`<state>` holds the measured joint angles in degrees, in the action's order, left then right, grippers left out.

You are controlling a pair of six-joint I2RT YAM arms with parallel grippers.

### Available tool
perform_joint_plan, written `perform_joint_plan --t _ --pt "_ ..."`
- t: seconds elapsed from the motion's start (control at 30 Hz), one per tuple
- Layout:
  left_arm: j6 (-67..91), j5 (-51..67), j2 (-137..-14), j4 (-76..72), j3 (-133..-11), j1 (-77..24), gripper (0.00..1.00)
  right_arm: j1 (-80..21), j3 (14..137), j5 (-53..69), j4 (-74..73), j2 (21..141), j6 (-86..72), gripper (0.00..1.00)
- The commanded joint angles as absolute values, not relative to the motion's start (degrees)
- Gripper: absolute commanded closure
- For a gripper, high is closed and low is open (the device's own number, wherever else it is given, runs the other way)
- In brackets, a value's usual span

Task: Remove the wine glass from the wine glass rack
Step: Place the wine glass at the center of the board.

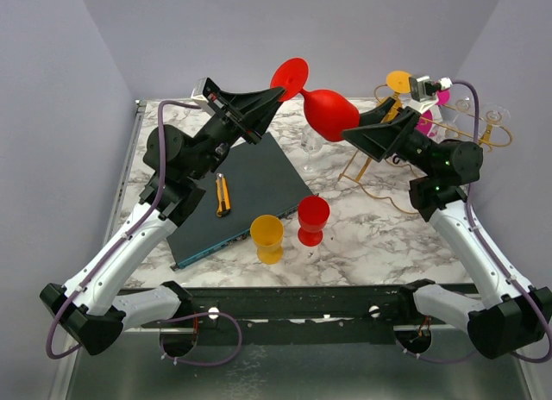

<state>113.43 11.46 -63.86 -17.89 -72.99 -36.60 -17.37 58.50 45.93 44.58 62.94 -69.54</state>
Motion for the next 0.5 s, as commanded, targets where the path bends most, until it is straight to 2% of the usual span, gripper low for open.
perform_joint_plan --t 0.0,0.17,0.37,0.4,0.47 --pt "116.27 12.75 -62.85 -22.34 -71.91 -36.56 1.00 -18.53 60.86 46.19 48.17 63.71 -70.23 0.22" --pt "116.46 12.92 -62.11 -23.09 -70.36 -36.56 1.00 -18.71 60.30 44.94 48.72 63.55 -70.71 0.40" --pt "115.97 13.46 -60.95 -24.60 -67.46 -36.56 1.00 -18.72 60.52 43.00 45.74 62.04 -69.87 0.84" --pt "115.65 13.64 -60.74 -24.61 -66.81 -36.56 0.98 -18.71 60.86 42.83 44.12 61.62 -69.17 0.92" --pt "114.96 14.06 -60.23 -24.61 -65.57 -36.56 0.88 -18.71 61.66 42.05 39.81 60.62 -67.42 0.99"
